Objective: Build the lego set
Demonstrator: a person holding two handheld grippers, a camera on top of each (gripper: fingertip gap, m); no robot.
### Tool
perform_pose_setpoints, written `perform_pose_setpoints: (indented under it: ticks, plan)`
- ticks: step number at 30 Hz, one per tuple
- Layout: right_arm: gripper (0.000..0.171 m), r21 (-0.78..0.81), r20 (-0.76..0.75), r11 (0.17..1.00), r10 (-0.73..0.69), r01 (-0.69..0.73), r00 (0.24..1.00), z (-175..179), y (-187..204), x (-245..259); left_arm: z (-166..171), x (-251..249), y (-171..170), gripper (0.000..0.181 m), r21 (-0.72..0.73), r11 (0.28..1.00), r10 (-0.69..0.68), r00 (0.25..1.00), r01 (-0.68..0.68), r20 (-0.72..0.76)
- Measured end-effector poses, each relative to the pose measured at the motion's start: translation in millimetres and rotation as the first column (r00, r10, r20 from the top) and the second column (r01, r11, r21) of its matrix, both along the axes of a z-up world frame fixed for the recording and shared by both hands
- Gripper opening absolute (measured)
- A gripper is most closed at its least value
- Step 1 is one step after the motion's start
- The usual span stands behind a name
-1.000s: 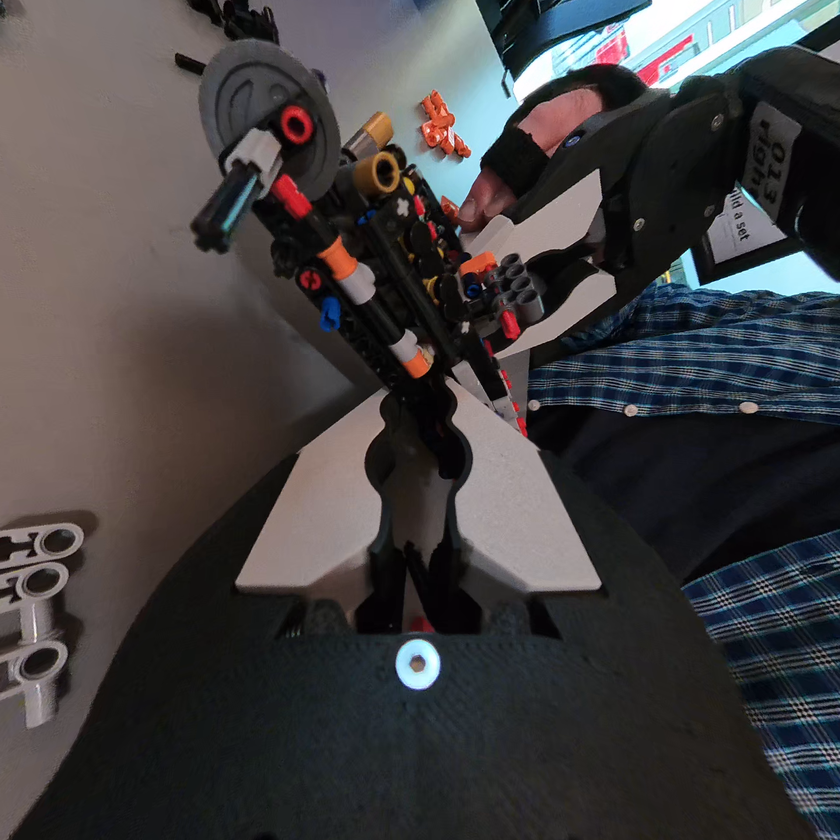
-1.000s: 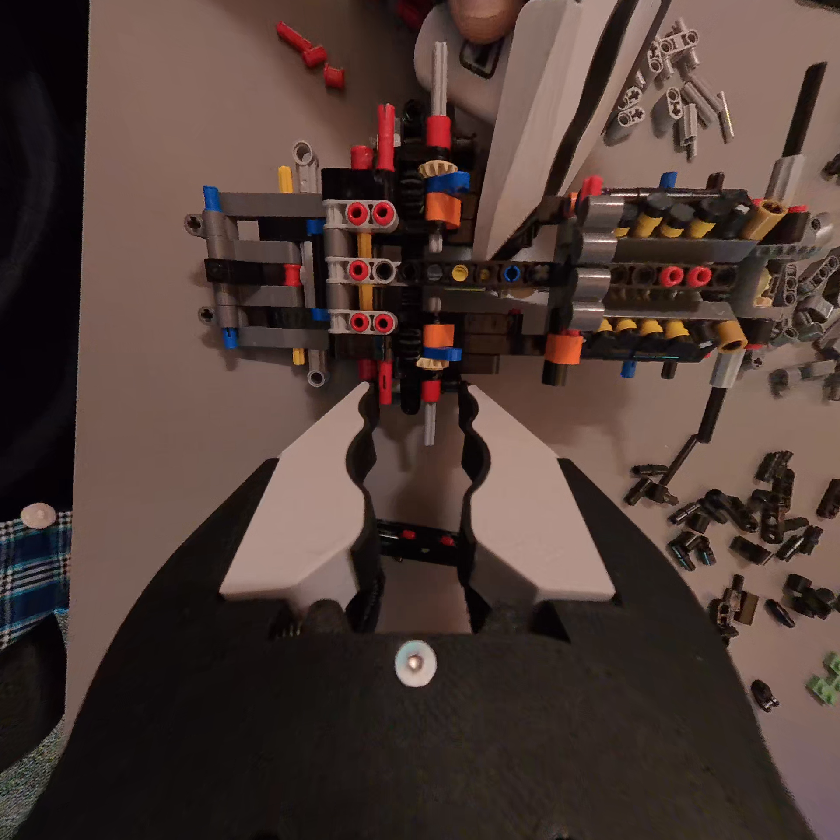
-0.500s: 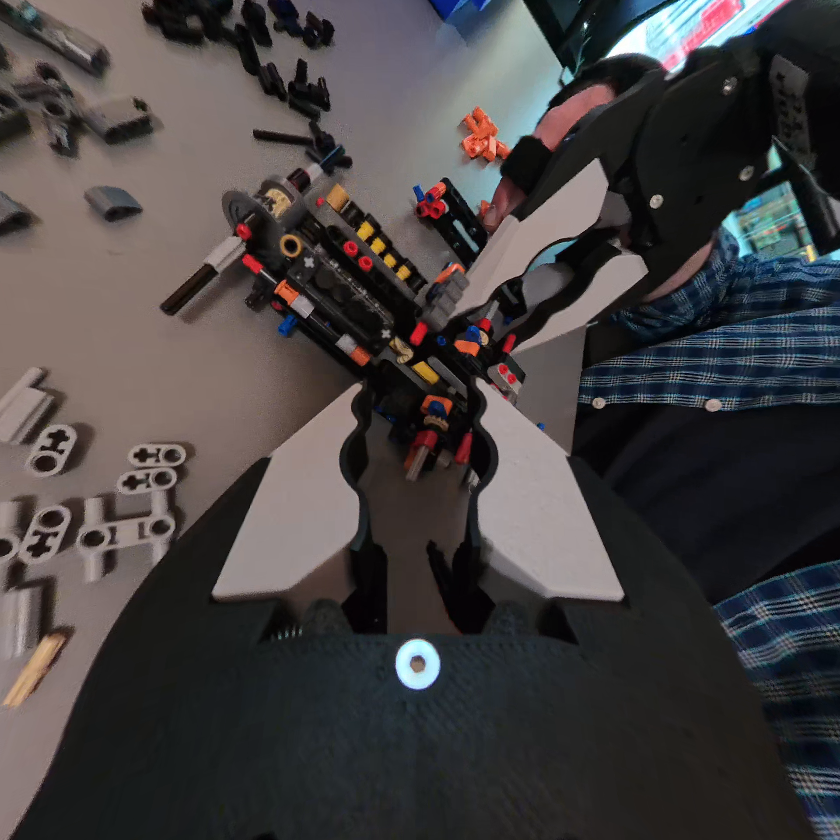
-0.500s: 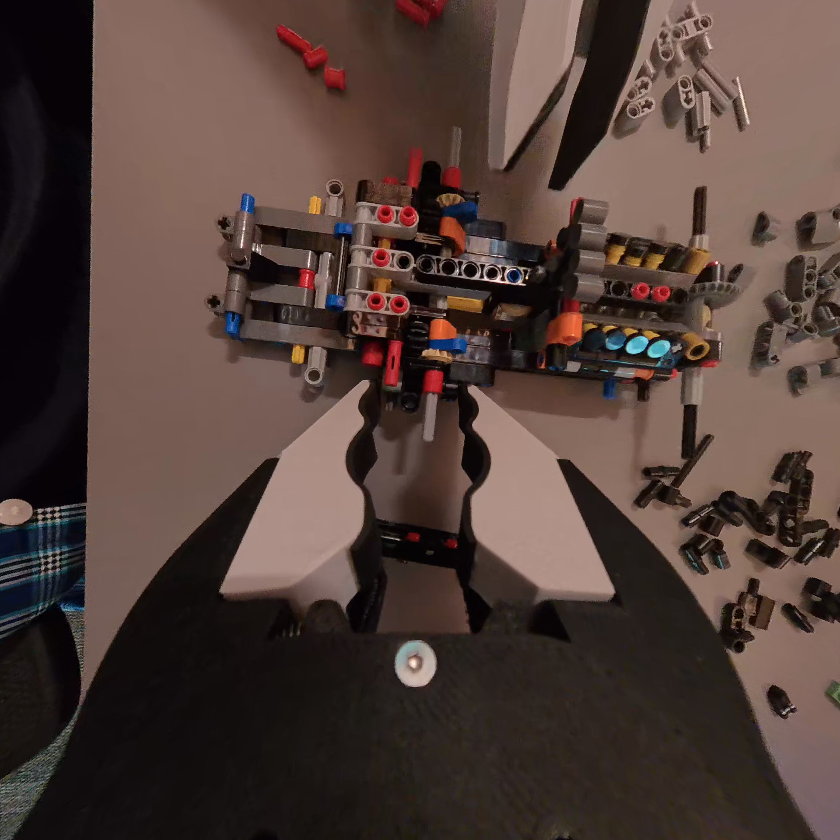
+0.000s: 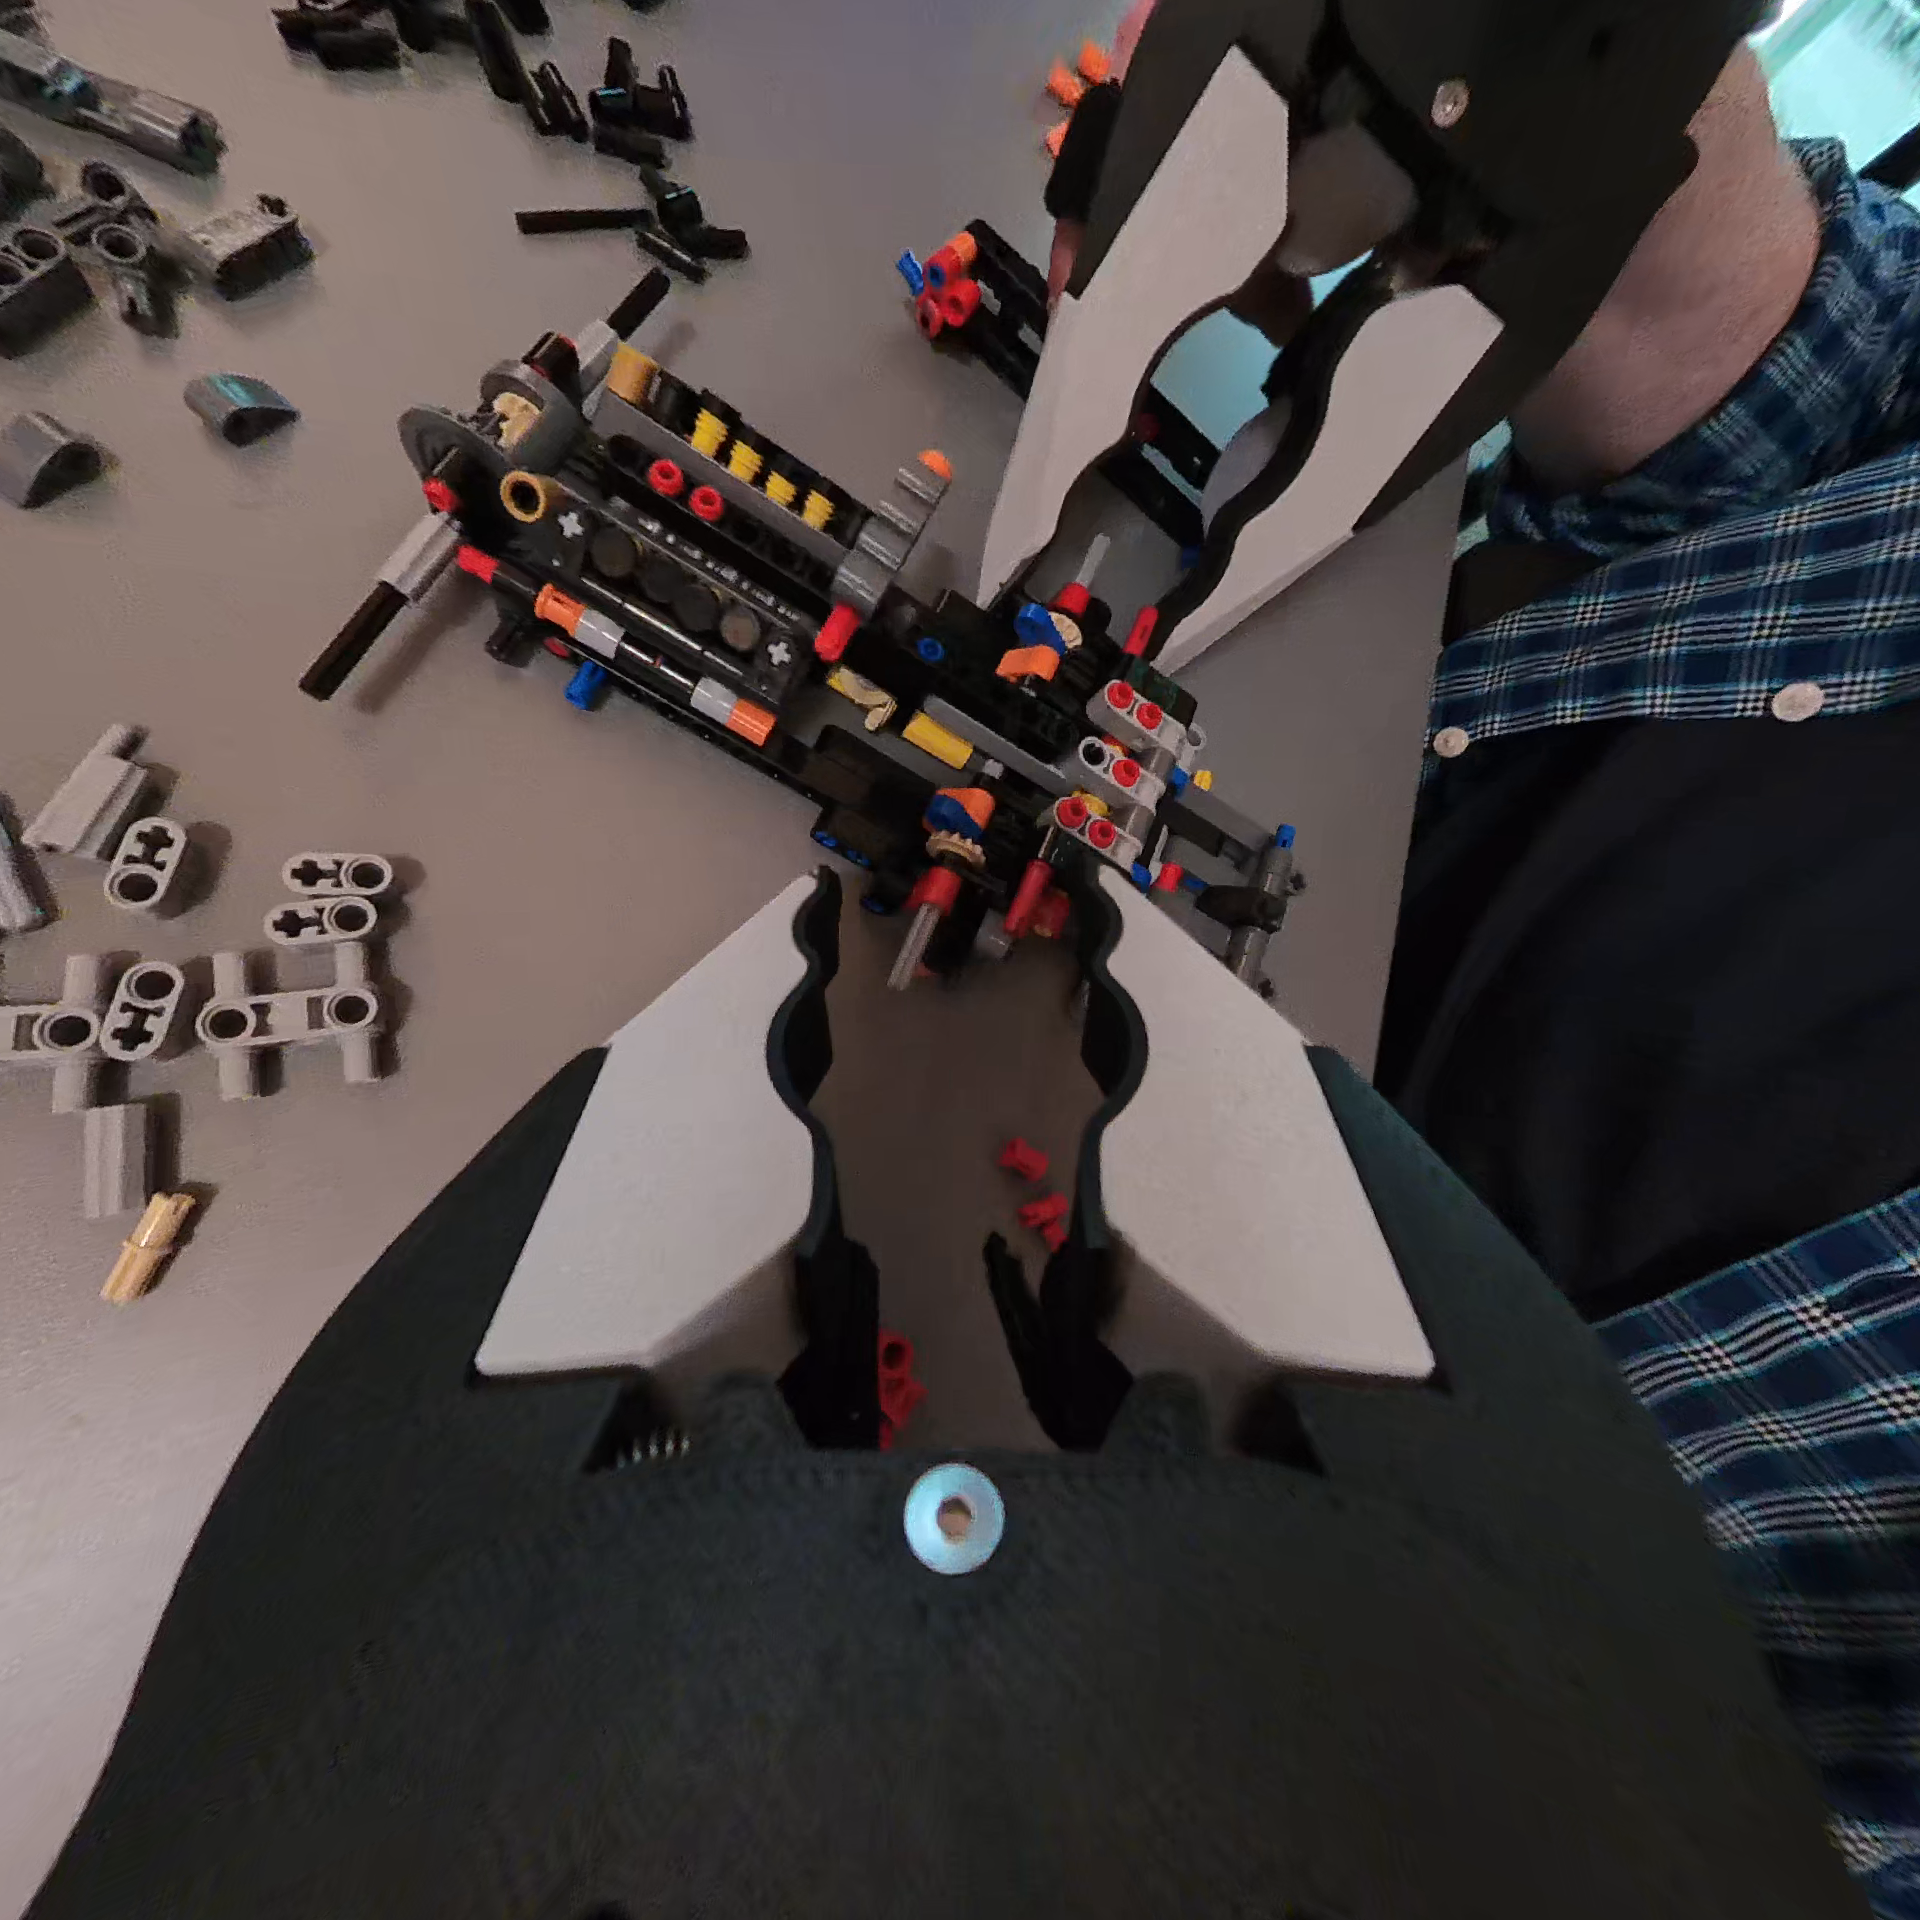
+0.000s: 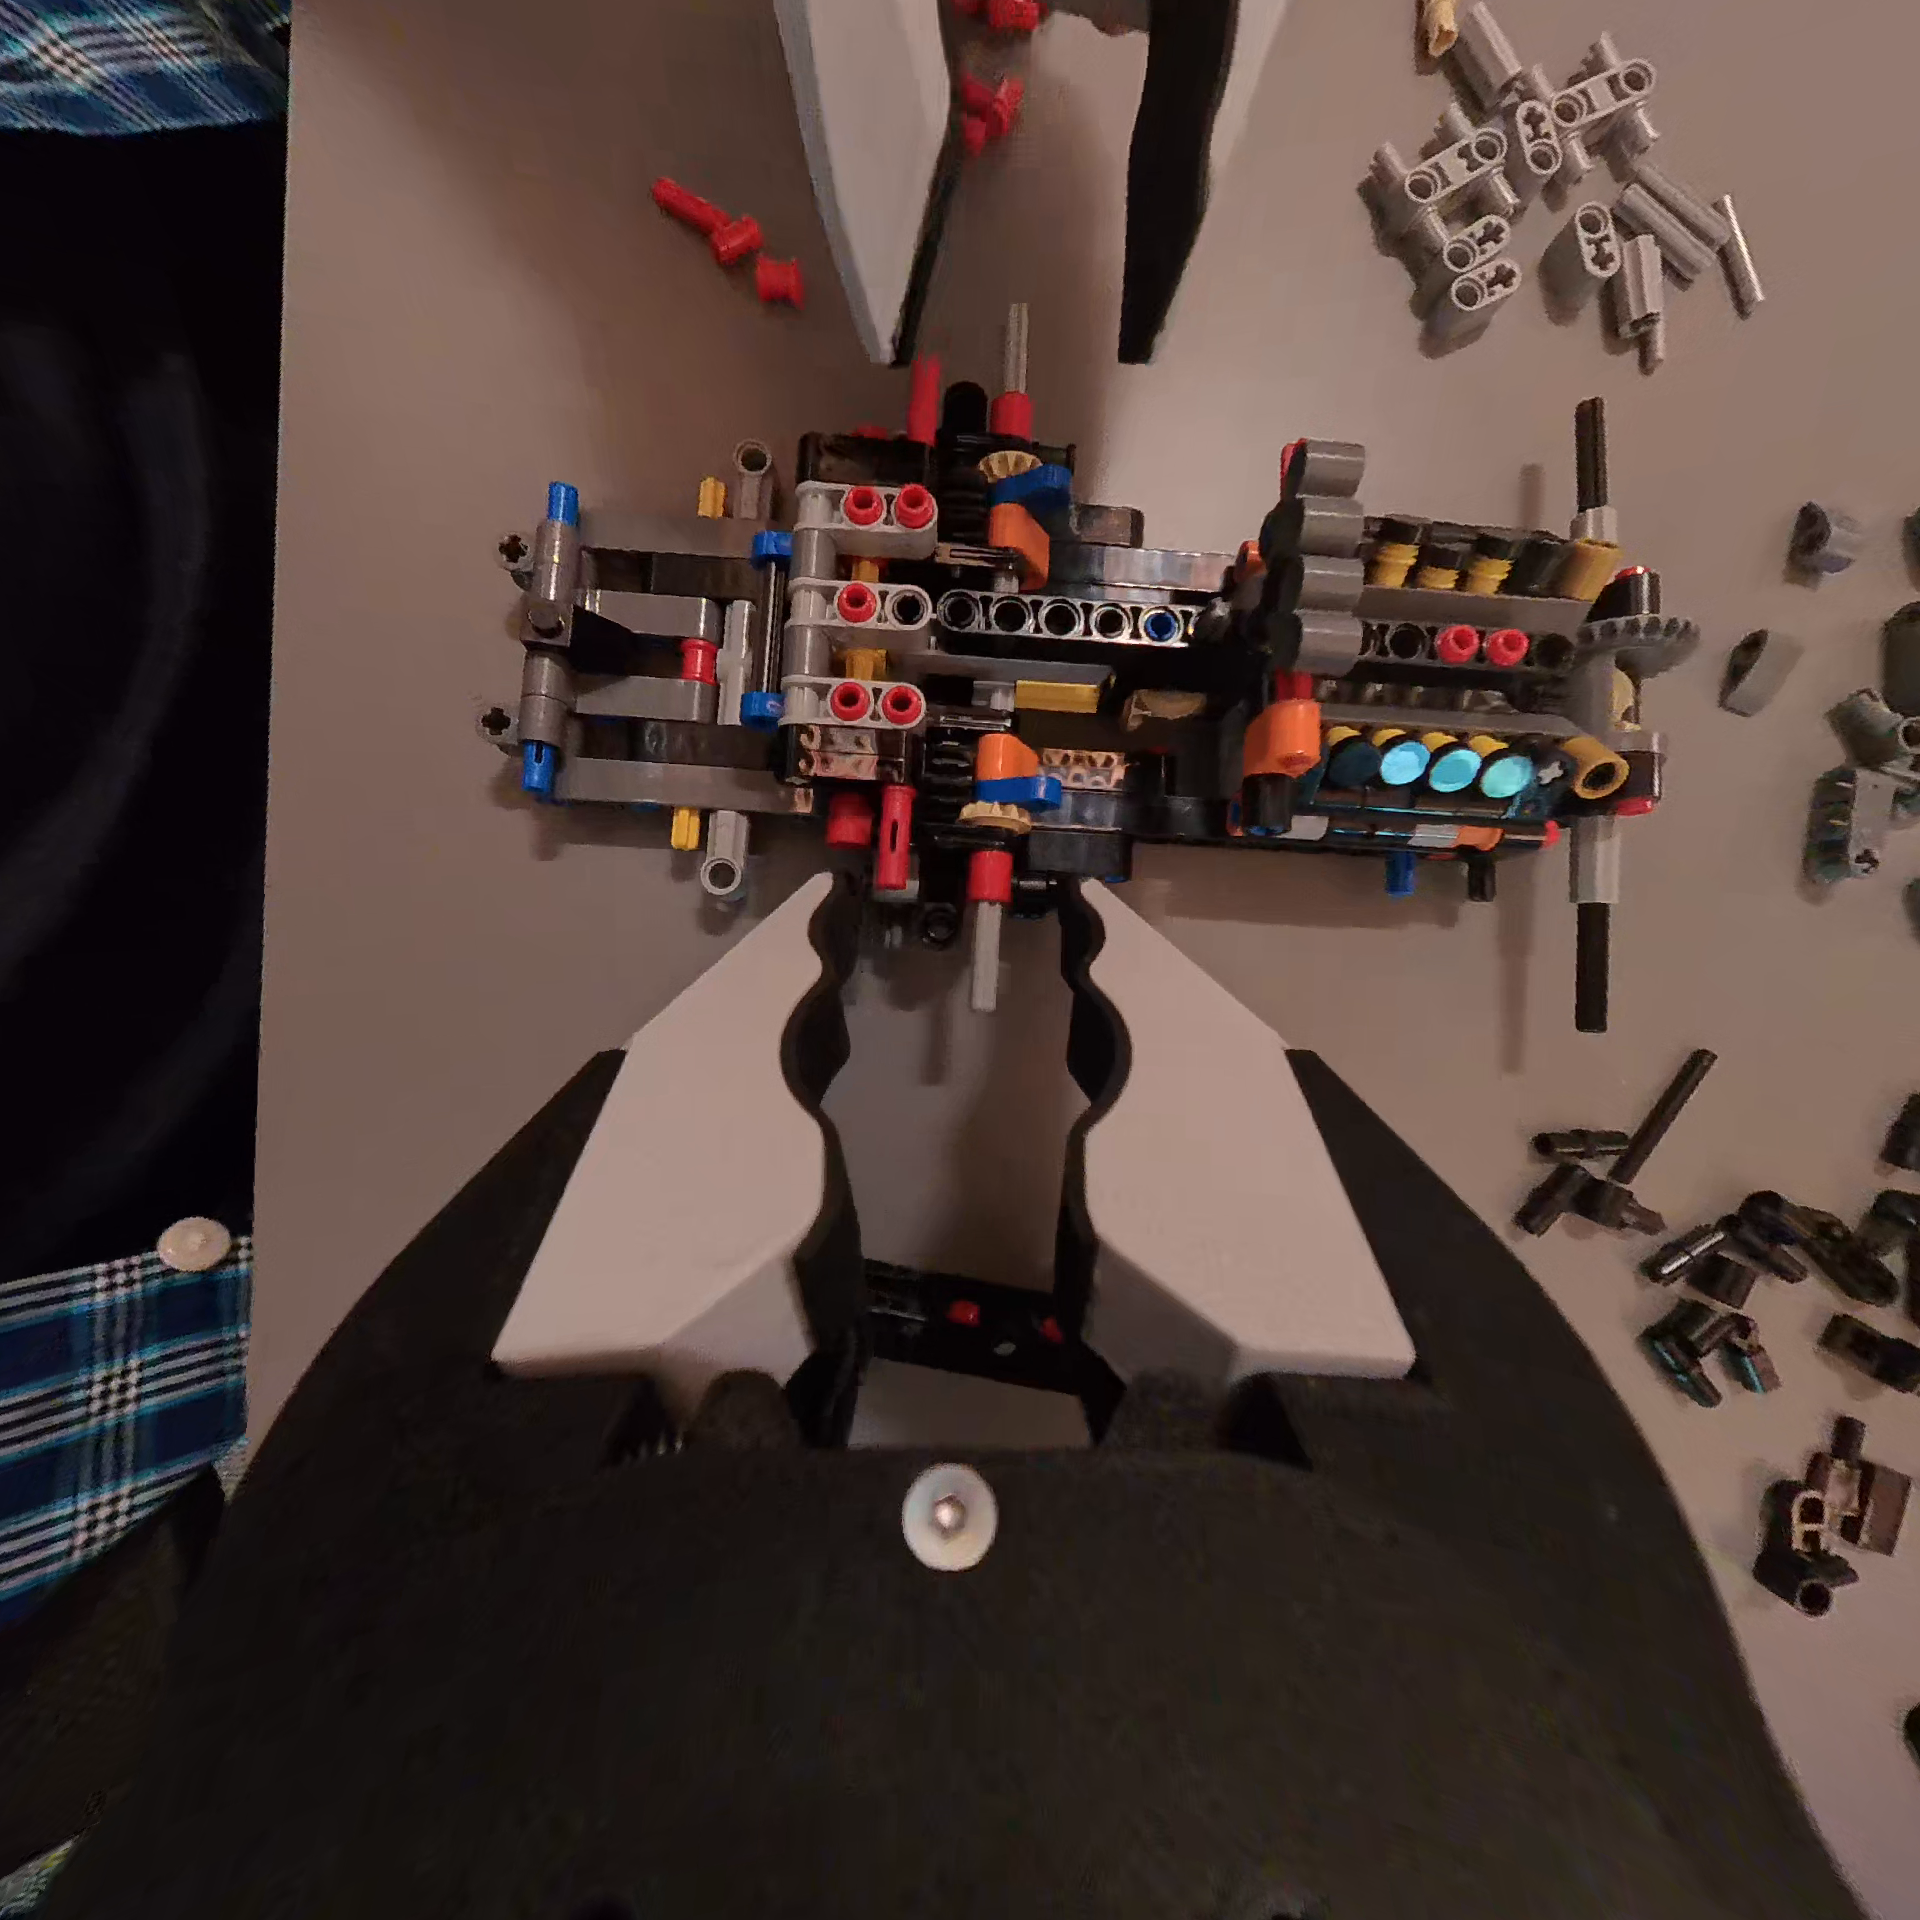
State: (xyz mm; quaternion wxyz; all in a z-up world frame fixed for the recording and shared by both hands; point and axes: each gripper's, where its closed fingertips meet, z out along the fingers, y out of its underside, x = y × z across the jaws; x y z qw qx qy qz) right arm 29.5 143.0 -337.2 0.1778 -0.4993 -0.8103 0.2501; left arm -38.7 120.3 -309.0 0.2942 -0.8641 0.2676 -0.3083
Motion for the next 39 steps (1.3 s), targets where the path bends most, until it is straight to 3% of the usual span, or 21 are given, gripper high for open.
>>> perform_pose_setpoints:
  ticks: [8,14,17,19,25,27,39]
  plan:
    - [0.056,0.004,-0.026,0.999,-0.036,0.036,0.999,12,0,4,3,1,-1,0.044,0.055,0.999,0.005,1.0,-0.003,-0.026]
    - [0.057,0.007,-0.165,0.995,-0.098,0.101,0.981,47,5,30,23,-13,-18,0.05,0.163,0.986,0.055,0.994,-0.039,-0.096]
    - [0.05,-0.017,-0.257,0.993,-0.119,0.119,0.959,63,4,57,23,-23,-38,0.053,0.195,0.981,0.057,0.98,-0.019,-0.191]
    - [0.037,-0.059,-0.298,0.992,-0.127,0.114,0.946,68,-1,78,16,-33,-53,0.051,0.194,0.981,0.054,0.959,0.001,-0.278]
    - [0.002,-0.203,-0.418,0.977,-0.153,0.073,0.895,66,-26,115,-4,-47,-85,0.014,0.203,0.979,0.08,0.94,-0.012,-0.332]
    - [0.0,-0.234,-0.424,0.97,-0.163,0.067,0.891,59,-35,117,-9,-48,-92,0.0,0.222,0.975,0.089,0.939,-0.014,-0.332]
    - [0.0,-0.199,-0.371,0.978,-0.018,-0.061,0.928,33,-89,95,-22,-24,-119,0.0,0.215,0.97,-0.032,0.933,0.117,-0.359]
